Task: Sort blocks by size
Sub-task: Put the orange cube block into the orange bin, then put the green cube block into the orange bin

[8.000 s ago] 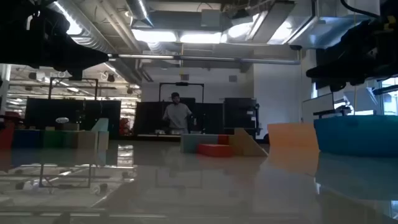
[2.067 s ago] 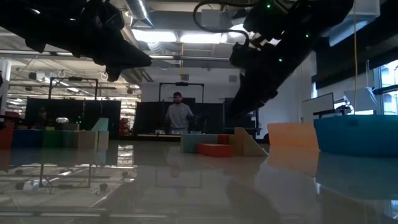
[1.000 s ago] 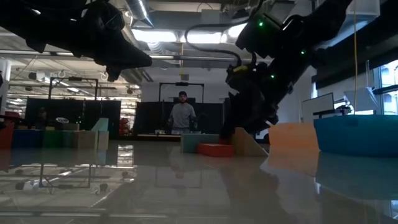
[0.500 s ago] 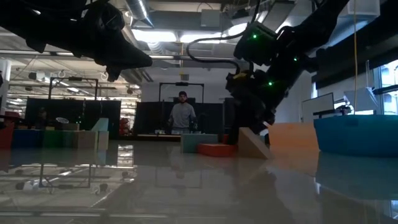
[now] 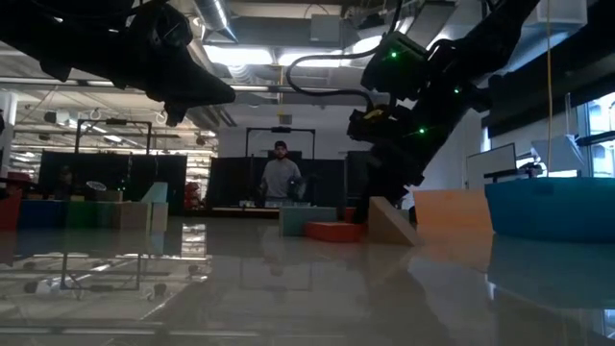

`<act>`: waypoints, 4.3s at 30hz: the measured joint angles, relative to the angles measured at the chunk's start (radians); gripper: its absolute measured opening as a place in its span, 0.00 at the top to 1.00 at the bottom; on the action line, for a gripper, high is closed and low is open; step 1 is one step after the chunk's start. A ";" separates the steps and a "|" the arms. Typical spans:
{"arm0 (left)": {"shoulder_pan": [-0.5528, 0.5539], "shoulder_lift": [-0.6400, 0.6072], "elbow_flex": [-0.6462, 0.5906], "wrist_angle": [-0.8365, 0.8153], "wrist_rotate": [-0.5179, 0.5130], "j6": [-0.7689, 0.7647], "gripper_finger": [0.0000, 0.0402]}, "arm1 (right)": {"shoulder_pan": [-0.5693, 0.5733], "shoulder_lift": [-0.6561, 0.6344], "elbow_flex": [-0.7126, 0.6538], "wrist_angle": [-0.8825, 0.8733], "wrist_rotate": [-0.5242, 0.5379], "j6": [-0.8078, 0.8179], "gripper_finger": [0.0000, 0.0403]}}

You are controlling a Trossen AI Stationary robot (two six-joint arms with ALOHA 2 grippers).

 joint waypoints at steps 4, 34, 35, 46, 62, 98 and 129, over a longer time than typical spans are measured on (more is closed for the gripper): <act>0.000 0.000 0.000 0.000 0.000 0.000 0.92 | 0.000 0.000 0.000 0.000 0.000 -0.014 0.67; 0.000 0.000 0.000 -0.004 0.000 -0.023 0.92 | -0.315 -0.660 0.000 -0.529 0.350 -0.013 0.65; 0.000 0.000 0.000 -0.005 0.000 -0.021 0.92 | -0.355 -0.660 0.000 -0.543 0.346 -0.016 0.65; 0.000 0.000 0.000 -0.004 0.000 -0.019 0.92 | -0.715 -0.547 0.000 -0.552 0.117 -0.058 0.65; 0.000 0.000 0.000 -0.004 0.000 -0.019 0.92 | -0.785 -0.415 0.000 -0.533 0.046 -0.087 0.47; 0.000 0.000 0.000 -0.003 0.000 0.000 0.92 | 0.006 -0.448 -0.048 -0.302 -0.218 -0.225 0.31; 0.005 0.000 -0.001 -0.011 0.000 -0.012 0.92 | 0.053 -0.069 -0.149 0.168 -0.328 -0.299 0.44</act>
